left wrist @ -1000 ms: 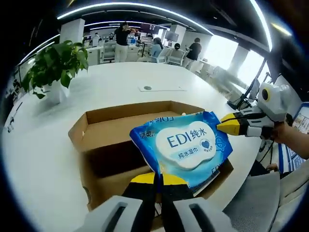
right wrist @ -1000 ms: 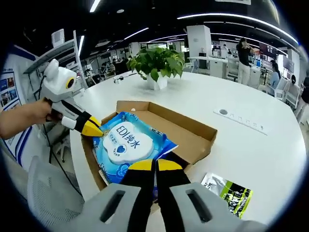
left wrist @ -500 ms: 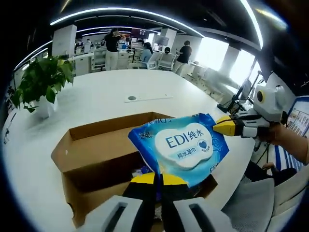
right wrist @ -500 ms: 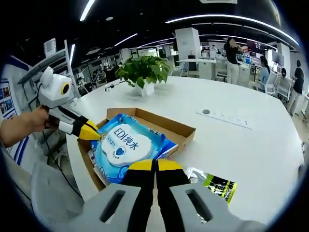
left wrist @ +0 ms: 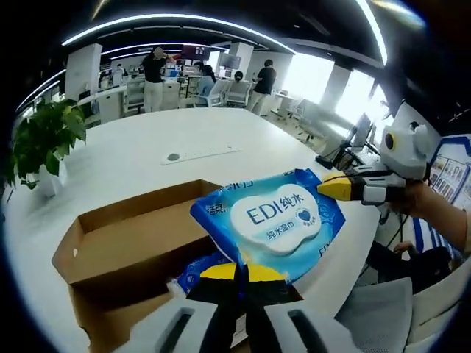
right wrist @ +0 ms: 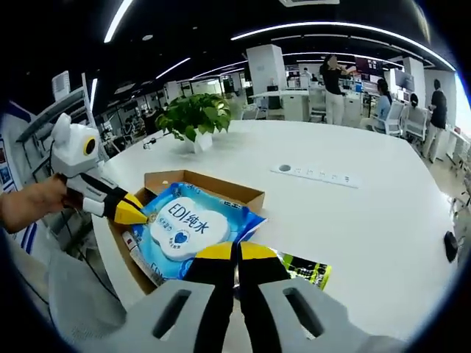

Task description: Operate the shoe box by opening the lid, removing the specified soft item, and placing it in the target area until the item is outside and the box remains undamaged.

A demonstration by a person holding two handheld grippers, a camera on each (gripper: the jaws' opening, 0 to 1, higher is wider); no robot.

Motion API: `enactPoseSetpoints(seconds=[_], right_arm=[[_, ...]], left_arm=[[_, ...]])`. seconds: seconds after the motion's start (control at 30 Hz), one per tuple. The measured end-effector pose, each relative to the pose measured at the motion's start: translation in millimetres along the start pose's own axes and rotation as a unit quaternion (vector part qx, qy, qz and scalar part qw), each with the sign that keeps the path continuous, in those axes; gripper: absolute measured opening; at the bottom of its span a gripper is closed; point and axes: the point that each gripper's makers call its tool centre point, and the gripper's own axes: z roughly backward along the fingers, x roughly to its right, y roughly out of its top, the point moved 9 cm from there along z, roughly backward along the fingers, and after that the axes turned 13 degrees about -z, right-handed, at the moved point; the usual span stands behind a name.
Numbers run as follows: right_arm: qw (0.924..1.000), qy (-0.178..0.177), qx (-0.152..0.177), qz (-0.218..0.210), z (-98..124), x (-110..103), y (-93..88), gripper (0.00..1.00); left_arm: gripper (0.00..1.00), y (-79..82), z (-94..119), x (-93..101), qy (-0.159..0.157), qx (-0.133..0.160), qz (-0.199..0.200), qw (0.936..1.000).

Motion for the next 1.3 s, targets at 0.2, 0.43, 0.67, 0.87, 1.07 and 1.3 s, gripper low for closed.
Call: enactPoseSetpoints(seconds=[0.2,0.43,0.67,0.87,1.07,1.3], right_arm=[[0.9997,-0.016,0.011,-0.018,14.0,19.3,0.4,0.00],[0.9985,-0.031,0.021,-0.039,28.1,41.2,-2.5,0.00],[0.9973,-0.043,0.027,-0.053,38.2,60.2,-7.0,0.00],[0.9962,-0.051,0.027,-0.065,41.2,75.8,-13.4,0.00],[0.9955,-0.056,0.021,-0.073,36.8,88.4,-19.9,0.00],[0.9945,-0.059,0.013,-0.086,25.2,102.8,-26.2,0.00]], left_arm=[[0.00,12.3,-17.1,13.2,-0.014,-0.001,-0.012,0.9998],[0.00,25.2,-35.6,29.2,-0.024,-0.004,-0.033,0.9992],[0.00,31.5,-54.4,43.4,-0.036,-0.010,-0.044,0.9983],[0.00,33.8,-68.9,51.5,-0.045,-0.019,-0.053,0.9974],[0.00,34.3,-83.3,54.4,-0.052,-0.031,-0.058,0.9965],[0.00,34.5,-96.4,52.8,-0.054,-0.047,-0.061,0.9955]])
